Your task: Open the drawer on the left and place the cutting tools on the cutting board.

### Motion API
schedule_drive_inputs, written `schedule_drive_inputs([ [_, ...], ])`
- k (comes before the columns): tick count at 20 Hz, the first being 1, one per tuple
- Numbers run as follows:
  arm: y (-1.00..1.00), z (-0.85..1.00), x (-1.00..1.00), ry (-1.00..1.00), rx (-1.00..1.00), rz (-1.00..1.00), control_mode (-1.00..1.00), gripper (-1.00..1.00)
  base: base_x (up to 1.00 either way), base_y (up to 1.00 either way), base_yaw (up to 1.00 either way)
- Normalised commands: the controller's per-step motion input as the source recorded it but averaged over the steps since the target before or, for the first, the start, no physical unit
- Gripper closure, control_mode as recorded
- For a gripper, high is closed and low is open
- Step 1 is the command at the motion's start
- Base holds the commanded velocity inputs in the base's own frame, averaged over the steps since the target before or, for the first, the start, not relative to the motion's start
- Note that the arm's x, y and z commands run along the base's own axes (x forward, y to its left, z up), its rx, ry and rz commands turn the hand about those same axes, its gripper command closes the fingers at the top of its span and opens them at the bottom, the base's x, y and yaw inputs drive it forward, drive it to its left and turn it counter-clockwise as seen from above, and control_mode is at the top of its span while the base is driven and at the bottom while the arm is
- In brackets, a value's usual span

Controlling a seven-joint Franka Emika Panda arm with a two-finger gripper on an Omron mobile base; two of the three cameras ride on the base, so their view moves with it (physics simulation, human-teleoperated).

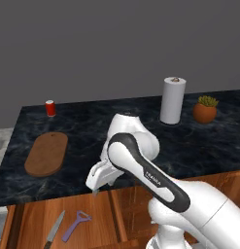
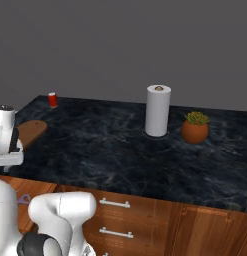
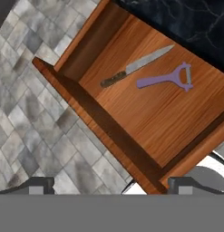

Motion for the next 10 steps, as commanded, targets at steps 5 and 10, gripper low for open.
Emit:
schedule_drive_inputs([
  [5, 0.10, -0.11, -0.01, 0.04, -0.01, 0.00, -1.00, -1.00, 0.00, 0.00, 0.00],
  [10, 0.50, -0.58, -0.02, 0.00, -0.08, -0.11, -1.00, -1.00, 0.00, 0.00, 0.00],
])
